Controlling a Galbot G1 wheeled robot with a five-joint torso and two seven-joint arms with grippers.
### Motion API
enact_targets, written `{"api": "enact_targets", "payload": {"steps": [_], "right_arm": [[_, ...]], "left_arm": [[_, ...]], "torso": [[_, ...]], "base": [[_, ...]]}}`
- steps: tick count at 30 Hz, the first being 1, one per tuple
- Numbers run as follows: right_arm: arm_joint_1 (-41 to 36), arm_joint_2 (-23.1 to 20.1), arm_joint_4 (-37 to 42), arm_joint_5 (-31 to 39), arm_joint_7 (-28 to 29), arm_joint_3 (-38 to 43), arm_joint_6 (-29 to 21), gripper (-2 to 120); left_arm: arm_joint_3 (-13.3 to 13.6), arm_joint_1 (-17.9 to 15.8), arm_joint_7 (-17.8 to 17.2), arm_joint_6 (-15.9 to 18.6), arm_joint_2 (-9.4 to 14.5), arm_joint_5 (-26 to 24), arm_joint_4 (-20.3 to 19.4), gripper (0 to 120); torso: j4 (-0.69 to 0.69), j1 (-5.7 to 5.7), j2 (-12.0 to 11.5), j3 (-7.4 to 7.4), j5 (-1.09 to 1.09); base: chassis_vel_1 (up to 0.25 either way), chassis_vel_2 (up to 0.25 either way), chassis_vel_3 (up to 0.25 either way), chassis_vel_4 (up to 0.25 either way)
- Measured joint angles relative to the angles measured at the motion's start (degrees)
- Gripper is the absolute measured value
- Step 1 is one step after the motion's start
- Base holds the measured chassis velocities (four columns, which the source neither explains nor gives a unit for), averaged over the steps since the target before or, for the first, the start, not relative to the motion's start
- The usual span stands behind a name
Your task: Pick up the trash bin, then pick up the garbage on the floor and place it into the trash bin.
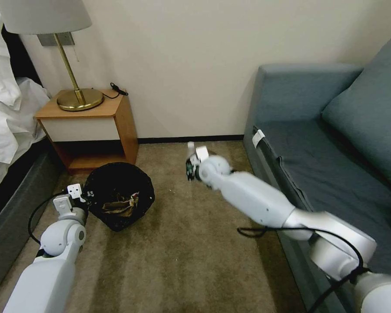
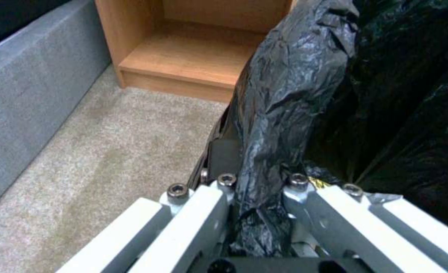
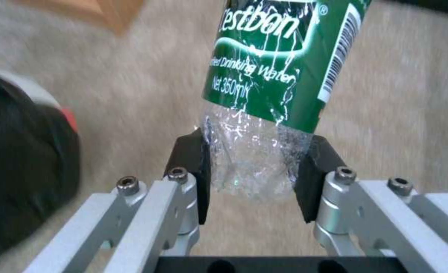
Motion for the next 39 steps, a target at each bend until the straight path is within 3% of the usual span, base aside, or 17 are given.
{"api": "enact_targets", "payload": {"steps": [7,15,18,20,26,39], "right_arm": [[1.9,0.9,4.3,1.7,-0.3,-1.8,0.0,30],[3.7,5.3,12.6,10.2,-1.5,-5.5,0.5,30],[3.8,5.9,12.9,10.6,-1.9,-5.9,0.8,30],[3.7,9.4,13.0,11.2,-3.9,-7.6,2.3,30],[2.0,12.4,11.4,9.9,-5.4,-10.9,3.1,30],[-2.0,10.1,9.5,6.0,-6.7,-14.5,3.7,30]], "left_arm": [[-0.1,0.4,-0.1,0.0,-0.3,0.0,-0.5,2],[-0.1,0.8,-0.2,0.1,-1.3,0.6,-0.8,2],[-0.2,0.8,-0.3,0.1,-1.4,0.7,-0.8,2],[-0.2,0.7,-0.3,0.1,-2.2,1.0,-0.9,2],[-0.2,0.4,-0.3,0.1,-2.9,1.2,-0.9,2],[-0.5,0.3,-0.4,-0.1,-2.9,1.2,0.0,2]], "torso": [[-0.01,0.00,0.0,0.00,0.00],[0.00,0.00,0.0,0.00,-0.01],[0.01,0.00,0.0,0.00,-0.01],[0.00,0.00,0.0,0.00,-0.01],[0.01,0.00,0.0,0.00,-0.02],[-0.01,0.00,0.0,0.00,0.01]], "base": [[0.000,0.000,0.000,0.000],[0.000,0.000,0.000,0.000],[0.000,0.000,0.000,0.000],[0.000,0.000,0.000,0.000],[0.000,0.000,0.000,0.000],[0.000,0.000,0.000,0.000]]}}
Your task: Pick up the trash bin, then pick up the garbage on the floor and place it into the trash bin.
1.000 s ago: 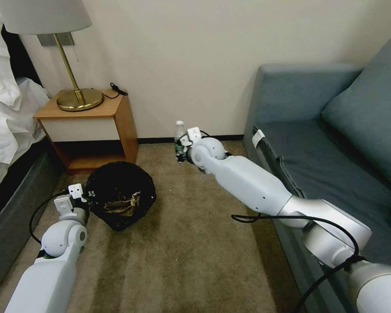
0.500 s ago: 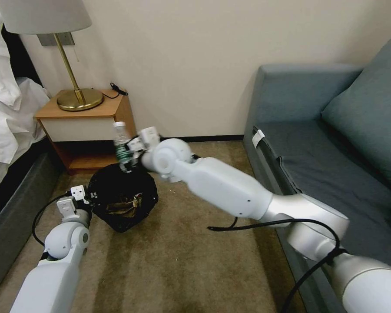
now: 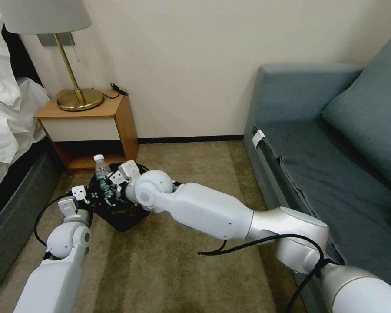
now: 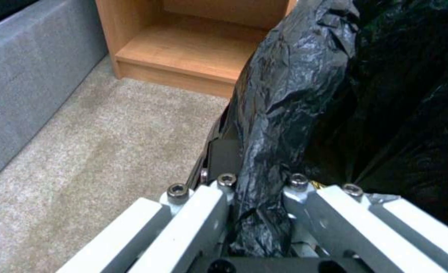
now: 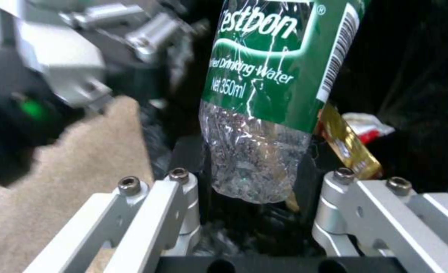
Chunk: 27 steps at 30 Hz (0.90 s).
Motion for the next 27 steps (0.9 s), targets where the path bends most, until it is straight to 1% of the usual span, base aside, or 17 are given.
{"api": "enact_targets", "payload": {"steps": [6,7,8,10,11,12,13,14,15,17,18,19,20,21,23,24,27], "right_arm": [[-0.7,-0.7,-0.4,-0.9,-0.1,-0.5,0.1,30],[-0.8,-0.8,-0.5,-1.2,-0.1,-0.5,0.1,36],[-0.8,-0.8,-0.5,-1.2,-0.1,-0.5,0.1,36],[-0.8,-0.7,-0.7,-1.6,-0.1,-0.5,0.1,47],[-0.8,-0.7,-0.8,-1.7,-0.1,-0.5,0.1,50],[-0.8,-0.7,-0.8,-1.7,-0.1,-0.5,0.1,50],[-0.8,-0.7,-0.9,-1.7,-0.1,-0.4,0.1,58],[-0.8,-0.7,-0.9,-1.7,-0.1,-0.4,0.1,61],[-0.8,-0.7,-0.9,-1.7,-0.1,-0.4,0.1,61],[-0.8,-0.7,-0.9,-1.9,-0.1,-0.4,0.1,73],[-0.8,-0.7,-0.9,-1.9,-0.1,-0.4,0.1,73],[-0.7,-0.8,-0.9,-2.1,-0.1,-0.4,0.1,80],[-0.6,-0.9,-0.9,-2.2,-0.1,-0.4,0.1,83],[-0.6,-0.9,-0.9,-2.2,-0.1,-0.4,0.1,83],[-0.3,-1.3,-0.7,-2.2,-0.1,-0.2,0.1,94],[-0.3,-1.3,-0.7,-2.2,-0.1,-0.2,0.1,94],[0.0,-1.5,-0.7,-2.2,-0.1,0.1,0.1,99]], "left_arm": [[0.3,-0.2,0.0,0.0,-0.1,0.0,0.1,2],[0.4,-0.4,0.0,0.0,-0.1,0.0,0.1,2],[0.4,-0.4,0.0,0.0,-0.1,0.0,0.1,2],[0.4,-0.4,0.0,0.0,0.0,0.0,0.1,2],[0.4,-0.4,0.0,0.0,0.1,-0.1,0.1,2],[0.4,-0.4,0.0,0.0,0.1,-0.1,0.1,2],[0.4,-0.4,0.0,0.0,0.2,-0.1,0.1,2],[0.3,-0.3,0.0,0.0,0.3,-0.2,0.1,2],[0.3,-0.3,0.0,0.0,0.3,-0.2,0.1,2],[0.2,-0.2,0.1,0.0,0.6,-0.3,0.1,2],[0.2,-0.2,0.1,0.0,0.6,-0.3,0.1,2],[0.1,-0.2,0.1,0.0,0.7,-0.5,0.1,2],[0.0,-0.2,0.1,0.0,0.9,-0.5,0.1,2],[0.0,-0.2,0.1,0.0,0.9,-0.5,0.1,2],[-0.2,-0.3,0.0,-0.1,1.1,-0.9,0.1,2],[-0.2,-0.3,0.0,-0.1,1.1,-0.9,0.1,2],[-0.3,-0.3,-0.3,-0.1,1.3,-1.5,0.1,2]], "torso": [[0.00,0.00,0.0,0.00,0.00],[0.00,0.00,0.0,0.00,0.00],[0.00,0.00,0.0,0.00,0.00],[0.00,0.00,0.0,0.00,0.00],[0.01,0.00,0.0,0.00,0.00],[0.01,0.00,0.0,0.00,0.00],[0.01,0.00,0.0,0.00,0.00],[0.01,0.00,0.0,0.00,0.00],[0.01,0.00,0.0,0.00,0.00],[0.02,0.00,0.0,0.00,0.00],[0.02,0.00,0.0,0.00,0.00],[0.01,0.00,0.0,0.00,0.00],[0.01,0.00,0.0,0.00,0.00],[0.01,0.00,0.0,0.00,0.00],[0.01,0.00,0.0,0.00,0.00],[0.01,0.00,0.0,0.00,0.00],[0.01,0.00,0.0,0.00,0.00]], "base": [[0.000,0.000,0.000,0.000],[0.000,0.000,0.000,0.000],[0.000,0.000,0.000,0.000],[0.000,0.000,0.000,0.000],[0.000,0.000,0.000,0.000],[0.000,0.000,0.000,0.000],[0.000,0.000,0.000,0.000],[0.000,0.000,0.000,0.000],[0.000,0.000,0.000,0.000],[0.000,0.000,0.000,0.000],[0.000,0.000,0.000,0.000],[0.000,0.000,0.000,0.000],[0.000,0.000,0.000,0.000],[0.000,0.000,0.000,0.000],[0.000,0.000,0.000,0.000],[0.000,0.000,0.000,0.000],[0.000,0.000,0.000,0.000]]}}
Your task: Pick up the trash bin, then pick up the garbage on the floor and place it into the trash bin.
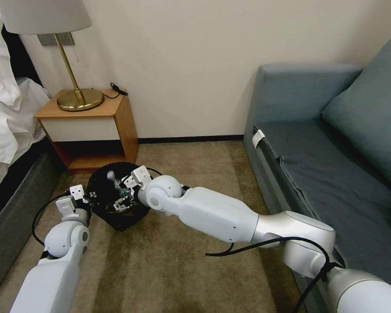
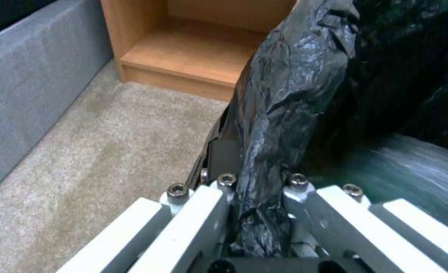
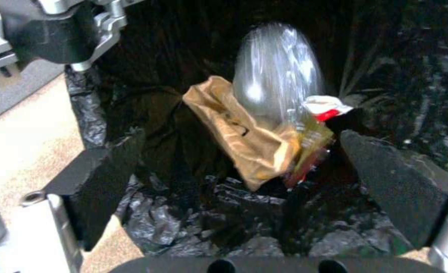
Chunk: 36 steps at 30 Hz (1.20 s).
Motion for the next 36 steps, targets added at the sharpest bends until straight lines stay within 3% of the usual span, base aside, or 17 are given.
{"api": "enact_targets", "payload": {"steps": [9,11,15,17,22,36], "right_arm": [[1.2,-1.1,1.1,0.2,1.1,3.5,0.0,100],[2.3,-2.7,1.9,0.7,1.7,5.5,-0.1,100],[3.1,-4.7,3.2,2.0,2.6,6.3,-0.3,100],[3.5,-7.8,5.6,3.4,3.2,6.4,-0.6,100],[2.3,-10.3,7.7,4.3,4.5,6.4,-1.0,100],[-0.3,-10.6,7.6,3.4,5.4,7.0,-1.1,100]], "left_arm": [[-0.8,0.0,-1.8,1.6,0.6,-5.1,-0.2,2],[-1.6,-0.1,-4.5,4.0,0.6,-11.2,-0.6,2],[-2.8,-0.3,-6.9,5.8,0.3,-15.9,-0.7,2],[-5.2,-0.3,-8.8,7.7,-0.5,-20.7,-1.1,2],[-7.6,-0.4,-10.5,9.1,-1.1,-24.9,-0.7,2],[-8.8,-1.4,-11.6,10.6,0.0,-26.6,3.8,2]], "torso": [[0.01,0.00,0.0,0.00,0.00],[0.00,0.00,0.0,0.00,0.00],[-0.01,0.00,0.0,0.00,0.00],[-0.01,0.00,0.0,0.00,0.00],[0.00,0.00,0.0,0.00,0.01],[0.00,0.00,0.0,0.00,-0.01]], "base": [[0.000,0.000,0.000,0.000],[0.000,0.000,0.000,0.000],[0.000,0.000,0.000,0.000],[0.000,0.000,0.000,0.000],[0.000,0.000,0.000,0.000],[0.000,0.000,0.000,0.000]]}}
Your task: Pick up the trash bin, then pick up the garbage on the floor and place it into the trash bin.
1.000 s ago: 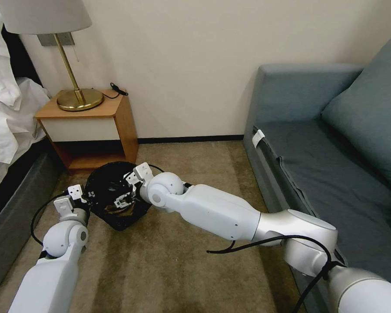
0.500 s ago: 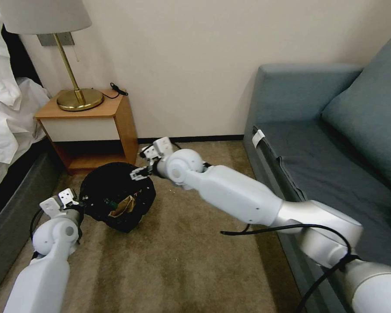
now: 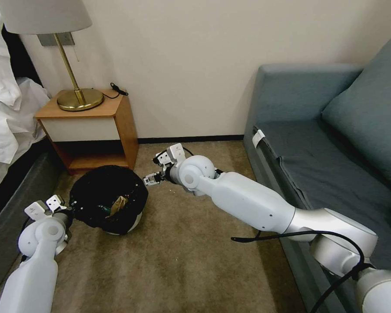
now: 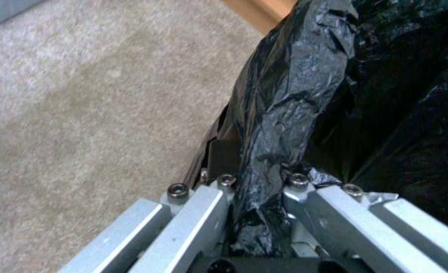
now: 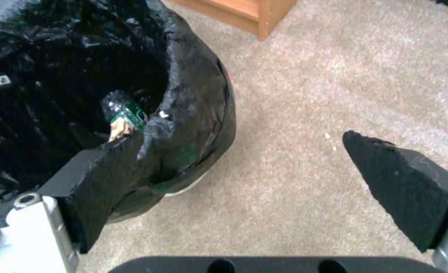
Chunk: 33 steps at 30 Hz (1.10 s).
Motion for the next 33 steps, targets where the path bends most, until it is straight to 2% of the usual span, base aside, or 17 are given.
{"api": "enact_targets", "payload": {"steps": [5,7,8,9,13,15,16,18,19,21,25,28,29,32,33], "right_arm": [[-0.8,0.1,-0.1,-0.2,0.0,0.0,0.1,100],[-1.2,0.1,-0.2,-0.4,0.0,-0.2,0.3,100],[-1.2,0.1,-0.2,-0.4,0.0,-0.2,0.3,100],[-1.3,0.1,-0.2,-0.5,0.0,-0.2,0.3,100],[-1.4,0.2,-0.3,-0.5,0.0,-0.2,0.4,100],[-1.4,0.3,-0.4,-0.5,0.0,-0.3,0.4,100],[-1.4,0.3,-0.4,-0.5,0.0,-0.3,0.4,100],[-1.4,0.5,-0.4,-0.5,0.0,-0.3,0.4,100],[-1.4,0.5,-0.4,-0.5,0.0,-0.3,0.4,100],[-1.4,0.7,-0.5,-0.5,0.0,-0.1,0.5,100],[-1.3,0.8,-0.5,-0.5,0.0,0.2,0.6,100],[-1.2,1.0,-0.5,-0.7,0.0,1.0,0.8,100],[-1.2,1.0,-0.5,-0.7,0.0,1.0,0.8,100],[-1.2,1.4,-0.9,-1.4,0.0,2.9,1.4,100],[-1.2,1.4,-0.9,-1.4,0.0,2.9,1.4,100]], "left_arm": [[0.6,-0.6,-0.8,0.1,-0.1,0.0,1.6,4],[0.9,-0.8,-1.0,0.2,-0.1,0.0,2.3,16],[0.9,-0.8,-1.0,0.2,-0.1,0.0,2.3,16],[1.0,-0.8,-1.0,0.2,-0.1,0.0,2.4,22],[1.0,-0.8,-1.0,0.2,0.0,0.0,2.5,31],[1.0,-0.8,-0.9,0.2,0.1,0.8,2.5,46],[1.0,-0.8,-0.9,0.2,0.1,0.8,2.5,46],[0.8,-0.3,0.1,-0.1,0.1,3.2,2.1,57],[0.8,-0.3,0.1,-0.1,0.1,3.2,2.1,57],[0.3,0.2,0.6,-0.6,0.2,5.9,1.5,67],[-0.1,0.6,0.8,-1.9,0.3,8.7,1.2,75],[-1.3,1.6,1.7,-6.1,0.5,15.8,0.5,91],[-1.3,1.6,1.7,-6.1,0.5,15.8,0.5,91],[-2.8,2.4,4.3,-11.6,1.6,23.5,-0.9,100],[-2.8,2.4,4.3,-11.6,1.6,23.5,-0.9,100]], "torso": [[0.00,0.00,0.0,0.00,0.00],[-0.01,0.00,0.0,0.00,0.01],[-0.01,0.00,0.0,0.00,0.01],[0.00,0.00,0.0,0.00,0.01],[0.00,0.00,0.0,0.00,0.00],[0.00,0.00,0.0,0.00,0.00],[0.00,0.00,0.0,0.00,0.00],[0.00,0.00,0.0,0.00,0.00],[0.00,0.00,0.0,0.00,0.00],[0.00,0.00,0.0,0.00,0.00],[-0.01,0.00,0.0,0.00,0.00],[0.00,0.00,0.0,0.00,0.00],[0.00,0.00,0.0,0.00,0.00],[0.00,0.00,0.0,0.00,0.00],[0.00,0.00,0.0,0.00,0.00]], "base": [[0.000,0.000,0.000,0.000],[0.000,0.000,0.000,0.000],[0.000,0.000,0.000,0.000],[0.000,0.000,0.000,0.000],[0.000,0.000,0.000,0.000],[0.000,0.000,0.000,0.000],[0.000,0.000,0.000,0.000],[0.000,0.000,0.000,0.000],[0.000,0.000,0.000,0.000],[0.000,0.000,0.000,0.000],[0.000,0.000,0.000,0.000],[0.000,0.000,0.000,0.000],[0.000,0.000,0.000,0.000],[0.000,0.000,0.000,0.000],[0.000,0.000,0.000,0.000]]}}
